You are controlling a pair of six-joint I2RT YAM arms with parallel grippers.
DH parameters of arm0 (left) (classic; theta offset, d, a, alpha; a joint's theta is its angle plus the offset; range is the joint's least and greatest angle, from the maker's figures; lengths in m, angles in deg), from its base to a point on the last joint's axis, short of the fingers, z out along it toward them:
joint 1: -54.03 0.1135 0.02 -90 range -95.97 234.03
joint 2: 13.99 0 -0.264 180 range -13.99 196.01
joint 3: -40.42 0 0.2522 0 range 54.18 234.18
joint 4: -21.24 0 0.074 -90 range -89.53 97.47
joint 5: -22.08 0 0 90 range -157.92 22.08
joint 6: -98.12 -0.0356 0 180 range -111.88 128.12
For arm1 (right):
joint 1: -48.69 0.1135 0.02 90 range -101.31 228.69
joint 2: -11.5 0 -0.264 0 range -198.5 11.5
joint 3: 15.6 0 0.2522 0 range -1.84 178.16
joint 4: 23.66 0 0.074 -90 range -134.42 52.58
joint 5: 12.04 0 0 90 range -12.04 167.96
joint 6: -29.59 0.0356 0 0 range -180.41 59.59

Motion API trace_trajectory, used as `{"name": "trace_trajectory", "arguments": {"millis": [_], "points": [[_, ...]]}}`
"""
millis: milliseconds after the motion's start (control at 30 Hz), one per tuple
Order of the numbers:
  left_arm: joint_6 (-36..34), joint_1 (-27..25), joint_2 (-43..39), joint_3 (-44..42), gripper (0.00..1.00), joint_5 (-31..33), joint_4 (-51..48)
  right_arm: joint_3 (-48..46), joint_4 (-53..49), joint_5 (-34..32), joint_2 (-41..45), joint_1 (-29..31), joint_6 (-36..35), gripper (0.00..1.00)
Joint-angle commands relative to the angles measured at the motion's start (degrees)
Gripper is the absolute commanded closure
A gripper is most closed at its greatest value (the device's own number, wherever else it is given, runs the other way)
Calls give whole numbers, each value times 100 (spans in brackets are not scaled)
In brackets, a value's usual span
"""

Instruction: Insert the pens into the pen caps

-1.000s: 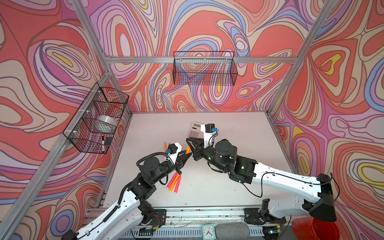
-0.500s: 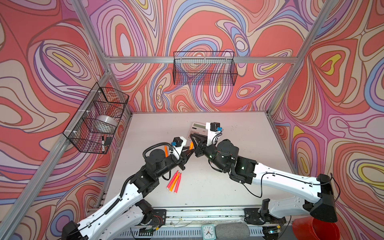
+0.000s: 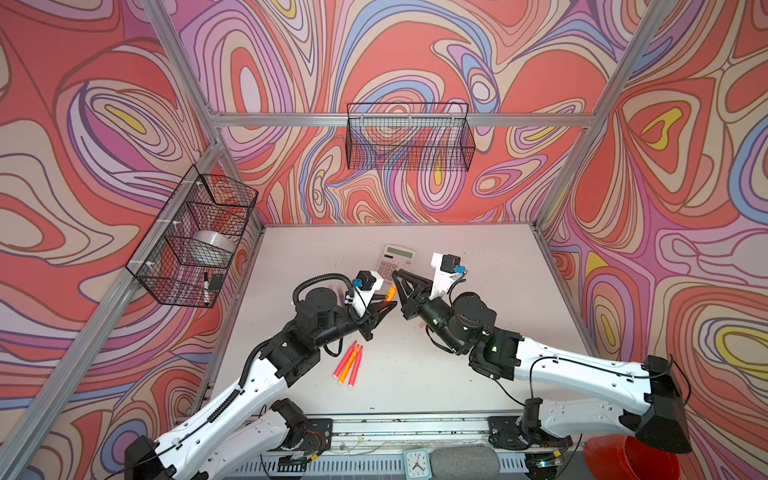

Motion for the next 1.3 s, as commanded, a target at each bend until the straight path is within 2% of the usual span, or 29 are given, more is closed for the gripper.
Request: {"name": "trace_trajectory", "arguments": {"millis": [0,233,533,833,967,1167,1267], "points": [[446,670,-17,845,100,2195,2522,-563,-1354,1665,-368,951,608,100],[413,864,12,777,100,2105,3399,-625,-1246,1754,-572,1128,864,100],[534,1024,-81,968,100,1922,3218,-388,-1758,1436,-921,1272,696,100],[948,1509,-146,1043,100,1747,3212,-452,-1635,1381,-1067,1705,269,100],[1172,1646,-191,1018,100,1565,3325,-489,-1576,1665,-1106,1734,78,100],[1417,1780,-274,1014,100,1286,3317,-691,-1379,1740,-1054,1735,28,100],[1453,1779,-335,917,100,1104,3309,-760,-1388,1412,-930,1689,62,100]]}}
